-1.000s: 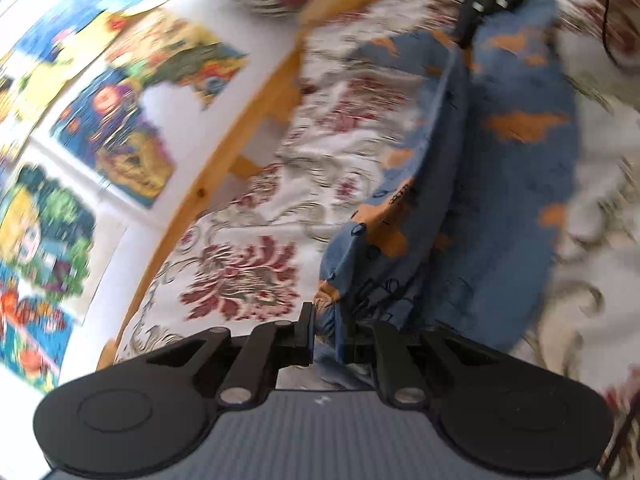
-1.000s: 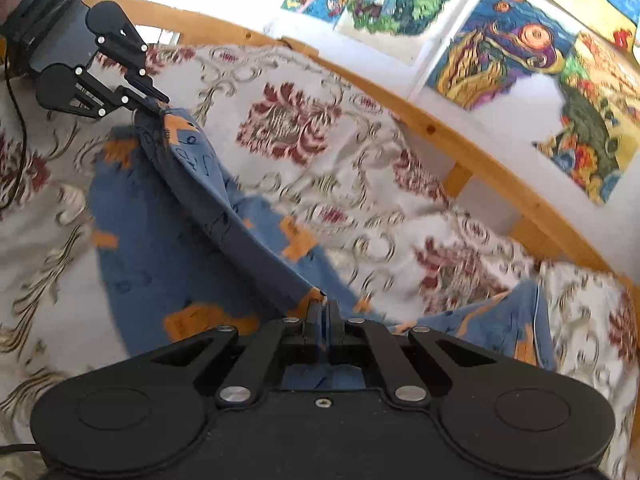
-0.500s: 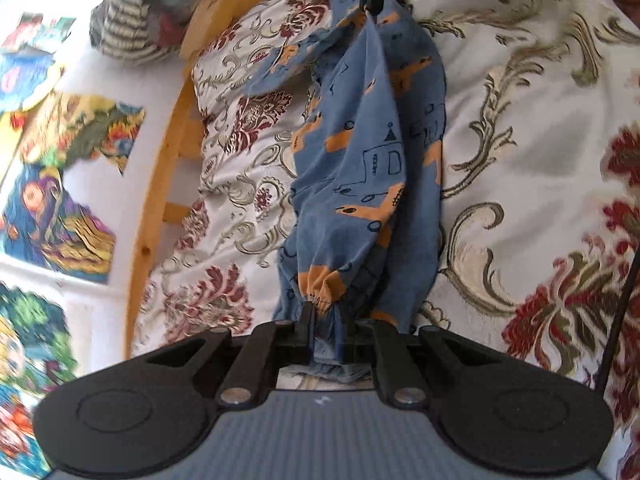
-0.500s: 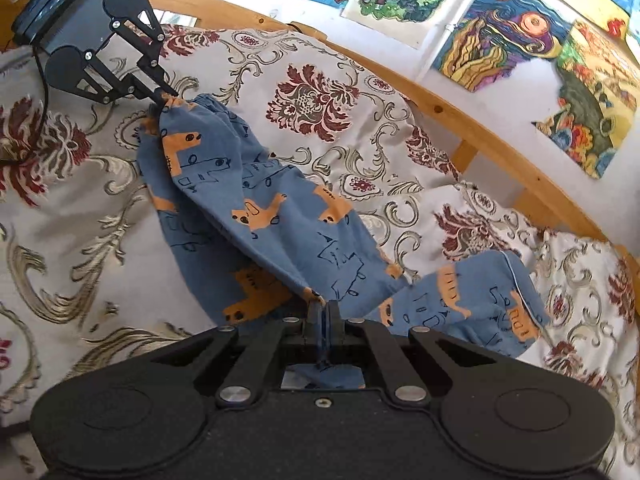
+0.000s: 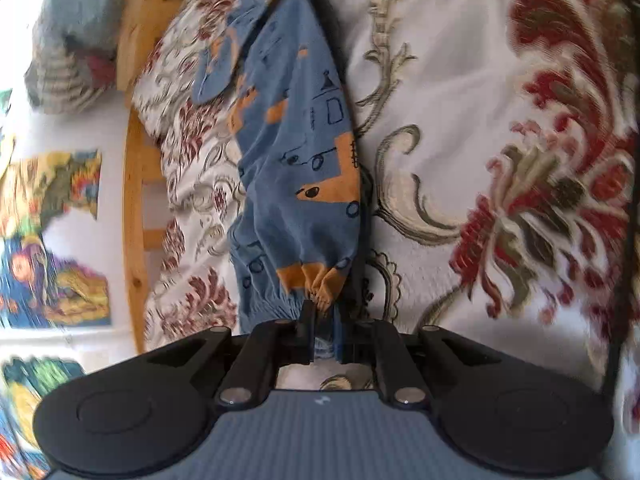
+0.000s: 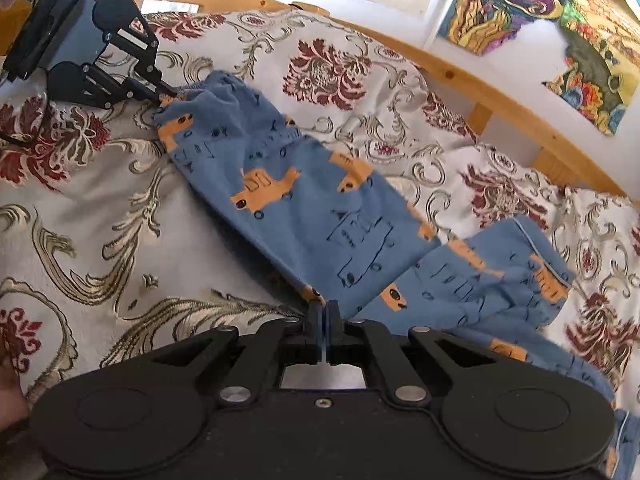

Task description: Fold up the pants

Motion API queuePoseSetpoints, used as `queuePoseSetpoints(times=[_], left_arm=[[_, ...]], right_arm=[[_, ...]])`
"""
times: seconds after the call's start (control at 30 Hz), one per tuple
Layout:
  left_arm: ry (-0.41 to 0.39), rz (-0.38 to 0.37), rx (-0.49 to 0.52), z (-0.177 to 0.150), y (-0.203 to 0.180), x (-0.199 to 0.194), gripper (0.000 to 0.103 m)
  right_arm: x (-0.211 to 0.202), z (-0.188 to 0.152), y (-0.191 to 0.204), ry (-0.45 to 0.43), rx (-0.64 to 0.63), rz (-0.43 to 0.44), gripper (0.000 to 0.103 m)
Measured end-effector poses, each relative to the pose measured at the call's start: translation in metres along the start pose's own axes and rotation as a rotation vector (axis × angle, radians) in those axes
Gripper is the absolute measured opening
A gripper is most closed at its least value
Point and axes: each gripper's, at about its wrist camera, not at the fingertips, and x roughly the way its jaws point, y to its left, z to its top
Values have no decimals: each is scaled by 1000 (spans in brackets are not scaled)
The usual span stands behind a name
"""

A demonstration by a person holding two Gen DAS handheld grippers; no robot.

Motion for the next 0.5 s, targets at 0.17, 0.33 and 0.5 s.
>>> queuePoseSetpoints(times=[0.17,0.33,0.5], left_arm=[[4,-69,-2,1,11,1,12],[59,-126,-163,1,35,-11,28],[100,-218,-560,2,75,-29,46]], right_arm=[[11,-2,1,44,27,-1,2],[0,-2,-11,8,97,-6,28],[-9,-10,-23,-10,217,-24,49]])
